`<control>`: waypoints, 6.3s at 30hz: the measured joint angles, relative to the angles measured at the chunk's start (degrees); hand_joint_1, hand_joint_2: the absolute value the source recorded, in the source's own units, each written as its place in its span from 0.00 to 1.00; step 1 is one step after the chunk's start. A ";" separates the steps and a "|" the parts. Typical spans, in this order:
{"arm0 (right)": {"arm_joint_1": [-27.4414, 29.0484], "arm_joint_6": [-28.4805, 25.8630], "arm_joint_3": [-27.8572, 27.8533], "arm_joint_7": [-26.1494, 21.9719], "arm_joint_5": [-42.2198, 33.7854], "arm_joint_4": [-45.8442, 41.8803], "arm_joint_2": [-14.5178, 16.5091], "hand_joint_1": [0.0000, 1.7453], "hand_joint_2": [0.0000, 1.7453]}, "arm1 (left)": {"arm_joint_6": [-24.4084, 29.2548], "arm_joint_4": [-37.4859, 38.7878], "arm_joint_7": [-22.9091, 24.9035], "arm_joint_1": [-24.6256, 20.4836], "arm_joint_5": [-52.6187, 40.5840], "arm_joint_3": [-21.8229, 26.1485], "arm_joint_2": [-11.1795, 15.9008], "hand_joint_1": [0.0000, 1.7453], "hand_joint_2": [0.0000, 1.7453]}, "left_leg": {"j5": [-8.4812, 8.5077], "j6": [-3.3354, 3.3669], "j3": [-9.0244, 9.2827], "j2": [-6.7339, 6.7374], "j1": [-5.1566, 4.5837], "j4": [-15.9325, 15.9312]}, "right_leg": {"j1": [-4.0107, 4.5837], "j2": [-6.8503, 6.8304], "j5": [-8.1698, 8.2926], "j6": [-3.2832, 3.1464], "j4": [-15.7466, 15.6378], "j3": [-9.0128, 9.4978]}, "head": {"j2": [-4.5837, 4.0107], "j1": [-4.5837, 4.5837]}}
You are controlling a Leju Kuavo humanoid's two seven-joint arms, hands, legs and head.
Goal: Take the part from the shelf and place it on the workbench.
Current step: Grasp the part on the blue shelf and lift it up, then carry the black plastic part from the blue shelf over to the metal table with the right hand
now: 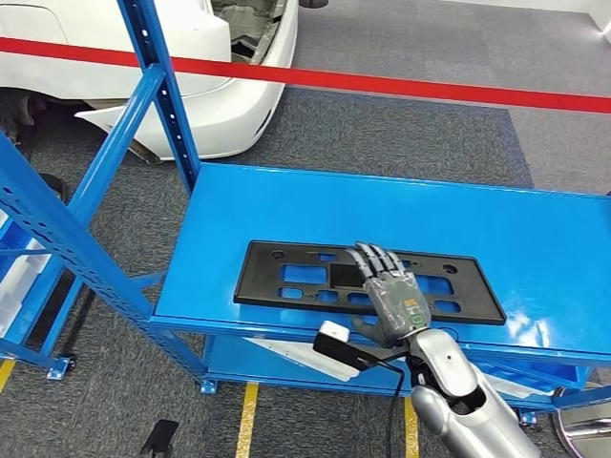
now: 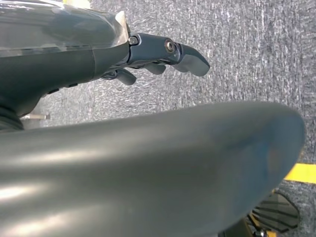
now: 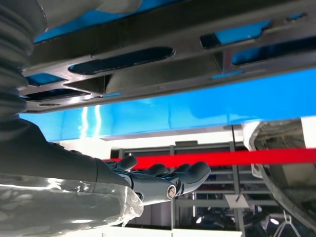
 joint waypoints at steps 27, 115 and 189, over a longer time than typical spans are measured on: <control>-8.64 12.65 2.48 -1.52 -11.73 8.49 -2.15 0.65 1.00 | 0.92 0.00 -0.64 -0.32 -1.02 1.43 -0.04 0.00 0.00 | 0.31 -0.28 -0.30 0.00 -0.07 0.03 | 0.40 -0.01 5.83 -0.69 -12.00 5.10 | 0.00 -0.10; 19.89 47.98 -19.80 -24.18 -77.95 -19.84 7.91 1.00 1.00 | 0.15 0.00 3.97 -1.12 -9.68 5.19 -0.66 0.00 1.00 | -0.64 -1.46 1.46 -0.16 -0.56 -0.41 | 0.77 0.15 8.90 -2.05 -14.84 5.75 | 0.01 -0.31; 15.39 42.29 -6.26 -30.15 -71.20 -16.59 11.32 1.00 1.00 | -1.23 0.07 6.99 -1.44 -17.20 3.48 -1.57 0.00 1.00 | 0.41 -0.08 1.52 1.25 -0.39 -1.24 | -0.06 -0.36 2.97 0.24 -1.97 4.82 | 0.00 -0.42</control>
